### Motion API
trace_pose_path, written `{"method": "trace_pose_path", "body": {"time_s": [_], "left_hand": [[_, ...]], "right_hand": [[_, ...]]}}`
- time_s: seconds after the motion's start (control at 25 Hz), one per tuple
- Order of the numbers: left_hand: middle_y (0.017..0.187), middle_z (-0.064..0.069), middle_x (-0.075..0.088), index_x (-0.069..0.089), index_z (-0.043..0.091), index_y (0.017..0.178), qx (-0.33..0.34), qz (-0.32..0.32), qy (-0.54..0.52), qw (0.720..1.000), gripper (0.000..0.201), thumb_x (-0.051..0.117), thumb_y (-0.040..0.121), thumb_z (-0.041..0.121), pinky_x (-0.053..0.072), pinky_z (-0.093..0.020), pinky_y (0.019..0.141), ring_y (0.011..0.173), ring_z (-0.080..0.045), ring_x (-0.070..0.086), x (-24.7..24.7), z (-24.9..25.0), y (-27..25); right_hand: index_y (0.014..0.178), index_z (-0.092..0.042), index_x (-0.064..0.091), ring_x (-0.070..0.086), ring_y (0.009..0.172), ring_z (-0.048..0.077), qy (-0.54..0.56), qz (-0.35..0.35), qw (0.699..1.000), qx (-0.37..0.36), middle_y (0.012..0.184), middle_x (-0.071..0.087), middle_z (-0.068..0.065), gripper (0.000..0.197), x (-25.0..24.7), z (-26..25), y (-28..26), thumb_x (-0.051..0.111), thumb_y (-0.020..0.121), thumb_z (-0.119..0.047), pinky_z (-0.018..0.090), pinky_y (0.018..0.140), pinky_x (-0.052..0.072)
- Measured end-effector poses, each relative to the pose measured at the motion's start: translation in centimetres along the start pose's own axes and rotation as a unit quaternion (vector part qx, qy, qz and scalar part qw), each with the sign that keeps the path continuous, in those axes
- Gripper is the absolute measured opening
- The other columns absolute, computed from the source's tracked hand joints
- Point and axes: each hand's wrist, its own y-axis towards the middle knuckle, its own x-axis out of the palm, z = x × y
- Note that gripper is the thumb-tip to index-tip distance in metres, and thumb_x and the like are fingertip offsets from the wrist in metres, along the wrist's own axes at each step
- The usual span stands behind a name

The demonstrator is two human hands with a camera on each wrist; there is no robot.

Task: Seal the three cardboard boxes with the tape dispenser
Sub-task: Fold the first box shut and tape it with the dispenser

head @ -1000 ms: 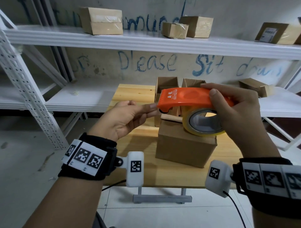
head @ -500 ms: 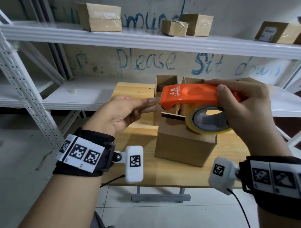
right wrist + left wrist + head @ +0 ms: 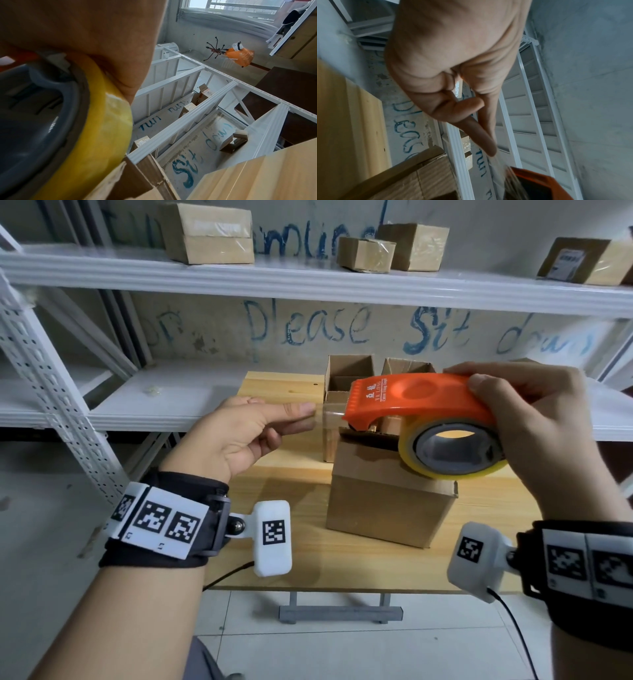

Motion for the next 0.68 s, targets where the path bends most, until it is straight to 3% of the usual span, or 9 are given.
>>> {"method": "trace_pose_path", "body": {"time_s": [0.12,0.2,0.28,0.36,0.48,0.56,0.68], "left_hand": [[0.076,-0.005,0.078,0.045,0.015,0.084,-0.014,-0.004,0.009,1.000,0.044,0.081,0.058,0.006,0.029,-0.009,0.037,0.073,-0.016,0.078,0.4,-0.8,0.4],[0.079,-0.005,0.079,0.065,0.009,0.068,-0.036,-0.011,0.012,0.999,0.015,0.079,0.065,0.005,0.031,-0.008,0.038,0.073,-0.015,0.078,0.4,-1.3,0.7],[0.079,-0.004,0.079,0.076,0.010,0.059,-0.052,-0.016,0.009,0.998,0.021,0.074,0.078,0.002,0.031,-0.008,0.039,0.071,-0.012,0.077,0.0,-1.8,0.9],[0.080,-0.003,0.079,0.074,0.008,0.069,-0.053,-0.011,0.010,0.998,0.020,0.069,0.087,0.002,0.032,-0.008,0.039,0.071,-0.011,0.077,-0.2,-2.2,1.0],[0.084,-0.004,0.080,0.052,0.012,0.076,-0.041,-0.003,-0.006,0.999,0.023,0.065,0.091,0.003,0.032,-0.012,0.041,0.073,-0.013,0.078,-0.4,-2.9,1.2],[0.085,-0.004,0.080,0.045,0.018,0.086,-0.029,-0.003,-0.030,0.999,0.030,0.073,0.083,0.005,0.033,-0.013,0.041,0.074,-0.013,0.078,-0.4,-3.0,1.3],[0.082,-0.002,0.078,0.054,0.020,0.084,-0.026,-0.034,-0.058,0.997,0.030,0.080,0.071,0.011,0.044,-0.015,0.047,0.077,-0.011,0.076,0.0,-2.9,1.3]], "right_hand": [[0.096,-0.020,0.076,0.069,0.084,0.008,-0.007,0.002,1.000,0.008,0.088,0.075,-0.005,0.023,-0.1,0.5,0.1,0.057,0.093,-0.009,0.023,0.074,0.054],[0.095,-0.022,0.076,0.068,0.083,0.003,-0.007,-0.008,1.000,0.019,0.087,0.076,-0.009,0.024,0.0,0.7,0.3,0.056,0.093,-0.008,0.020,0.073,0.053],[0.091,-0.028,0.075,0.067,0.080,-0.001,-0.009,-0.034,0.999,0.025,0.088,0.075,-0.015,0.028,0.2,0.5,0.4,0.056,0.094,-0.008,0.014,0.071,0.050],[0.090,-0.031,0.075,0.068,0.079,-0.001,-0.012,-0.054,0.998,0.030,0.088,0.074,-0.018,0.029,0.4,0.4,0.2,0.056,0.095,-0.010,0.013,0.069,0.050],[0.089,-0.032,0.074,0.068,0.078,0.001,-0.010,-0.058,0.998,0.029,0.086,0.074,-0.018,0.030,0.5,0.3,0.1,0.055,0.095,-0.009,0.012,0.067,0.050],[0.088,-0.033,0.074,0.067,0.076,0.000,-0.009,-0.058,0.998,0.031,0.086,0.074,-0.018,0.031,0.6,0.3,0.1,0.055,0.095,-0.009,0.012,0.067,0.050],[0.087,-0.032,0.074,0.067,0.075,0.002,-0.001,-0.056,0.998,0.042,0.085,0.075,-0.014,0.031,0.5,0.6,0.2,0.054,0.095,-0.009,0.014,0.067,0.050]]}}
